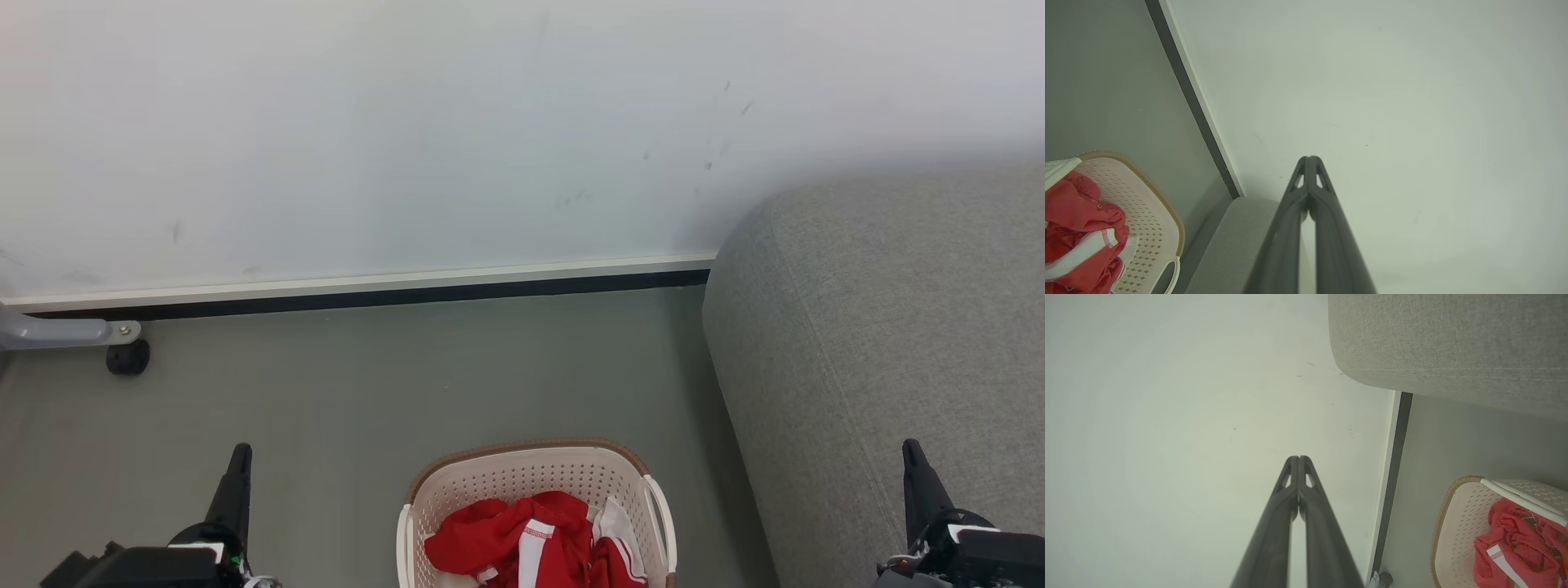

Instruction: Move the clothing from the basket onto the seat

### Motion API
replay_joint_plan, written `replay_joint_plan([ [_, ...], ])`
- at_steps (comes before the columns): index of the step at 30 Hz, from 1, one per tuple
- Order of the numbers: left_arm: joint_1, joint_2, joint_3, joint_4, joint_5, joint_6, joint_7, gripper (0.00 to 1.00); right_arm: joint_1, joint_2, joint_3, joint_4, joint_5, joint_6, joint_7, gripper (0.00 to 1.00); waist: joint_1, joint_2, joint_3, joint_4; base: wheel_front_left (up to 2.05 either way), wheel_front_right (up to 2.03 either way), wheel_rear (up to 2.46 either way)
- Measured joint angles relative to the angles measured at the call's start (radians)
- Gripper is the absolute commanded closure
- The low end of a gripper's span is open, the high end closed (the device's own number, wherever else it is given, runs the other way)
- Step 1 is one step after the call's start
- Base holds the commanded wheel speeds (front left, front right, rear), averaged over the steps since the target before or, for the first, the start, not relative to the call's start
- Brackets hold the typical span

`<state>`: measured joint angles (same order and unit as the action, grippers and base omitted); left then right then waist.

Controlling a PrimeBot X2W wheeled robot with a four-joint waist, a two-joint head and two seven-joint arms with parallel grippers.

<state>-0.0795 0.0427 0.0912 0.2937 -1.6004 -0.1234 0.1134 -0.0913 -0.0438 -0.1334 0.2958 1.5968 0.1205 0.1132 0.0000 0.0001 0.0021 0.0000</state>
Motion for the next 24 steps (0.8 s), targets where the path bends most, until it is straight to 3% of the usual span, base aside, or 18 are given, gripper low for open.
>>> replay_joint_plan([
  [5,0.0,0.0,0.0,0.0,0.0,0.0,0.0,1.0,0.0,0.0,0.0,0.0,0.0,0.0,0.0,1.0,0.0,0.0,0.0,0.0,0.0,0.0,0.0],
  [6,0.034,-0.01,-0.004,0.042,0.0,0.001,0.0,0.0,0.031,0.013,0.004,0.044,0.0,-0.002,0.0,0.0,0.0,-0.0001,0.0,0.0,0.0,0.0,0.0],
  [24,0.053,-0.011,-0.047,0.034,0.049,0.002,-0.05,0.0,0.053,0.018,0.044,0.051,-0.021,-0.006,-0.048,0.0,0.0,0.0,-0.016,0.001,0.0,0.0,0.0],
])
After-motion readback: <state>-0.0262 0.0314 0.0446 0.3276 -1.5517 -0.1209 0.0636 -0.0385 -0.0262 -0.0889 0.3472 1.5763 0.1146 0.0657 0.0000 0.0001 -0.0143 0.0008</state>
